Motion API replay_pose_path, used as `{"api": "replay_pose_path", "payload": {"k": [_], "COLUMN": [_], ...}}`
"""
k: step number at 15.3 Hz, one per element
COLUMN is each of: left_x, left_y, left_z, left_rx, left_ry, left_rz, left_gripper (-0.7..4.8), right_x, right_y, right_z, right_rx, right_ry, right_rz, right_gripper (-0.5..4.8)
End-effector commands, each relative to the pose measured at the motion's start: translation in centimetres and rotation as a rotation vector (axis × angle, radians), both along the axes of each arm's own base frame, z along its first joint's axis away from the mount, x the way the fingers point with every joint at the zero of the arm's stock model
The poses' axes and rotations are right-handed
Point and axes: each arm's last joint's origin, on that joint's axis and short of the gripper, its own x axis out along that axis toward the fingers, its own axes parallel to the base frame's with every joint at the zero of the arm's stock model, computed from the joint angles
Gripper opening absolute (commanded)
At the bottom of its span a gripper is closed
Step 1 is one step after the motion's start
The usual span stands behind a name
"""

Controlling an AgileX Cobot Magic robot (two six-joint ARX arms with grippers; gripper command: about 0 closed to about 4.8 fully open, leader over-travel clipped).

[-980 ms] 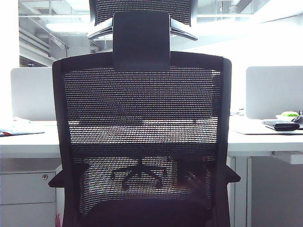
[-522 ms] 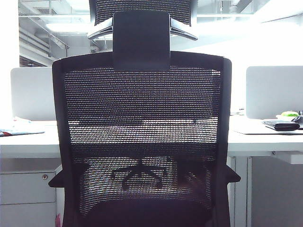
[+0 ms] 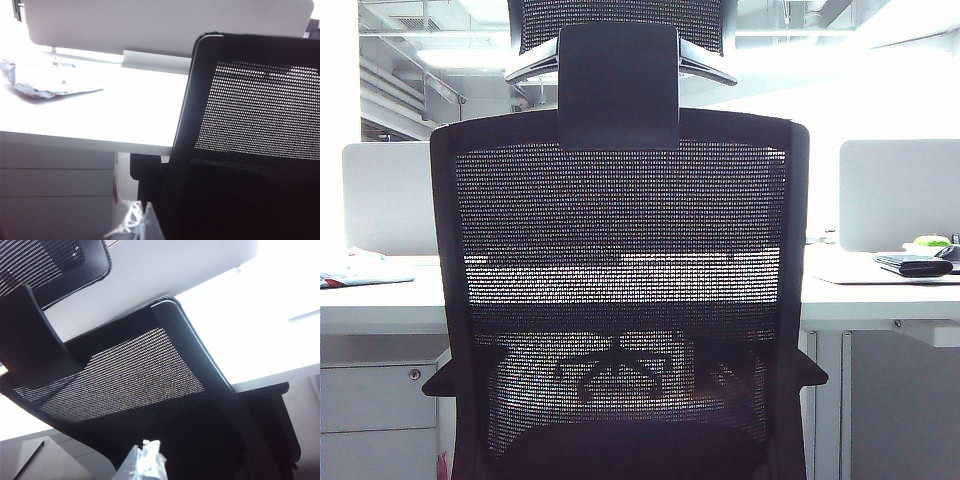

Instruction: Push the black chair under the table.

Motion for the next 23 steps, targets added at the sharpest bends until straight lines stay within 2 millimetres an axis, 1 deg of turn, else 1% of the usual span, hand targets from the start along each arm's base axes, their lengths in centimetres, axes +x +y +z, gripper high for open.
{"api": "replay_pose_path", "payload": {"k": [1,4,23], "left_x": [0.00,0.00,0.00], "left_y": [-0.04,-0.12,-0.13], "left_z": [0.08,0.15,0.14], "left_rx": [-0.001,-0.008,-0.013], "left_ry": [-0.010,-0.016,-0.014], "left_rz": [-0.011,-0.038,-0.039], "left_gripper": [-0.05,-0.05,-0.05], "right_x": [0.00,0.00,0.00], "right_y": [0.02,0.02,0.02], "right_z": [0.17,0.17,0.17], "right_rx": [-0.003,-0.003,-0.003], "right_ry": [-0.016,-0.016,-0.016], "right_rz": [0.002,0.002,0.002], "right_gripper": [-0.01,-0.01,-0.01]}}
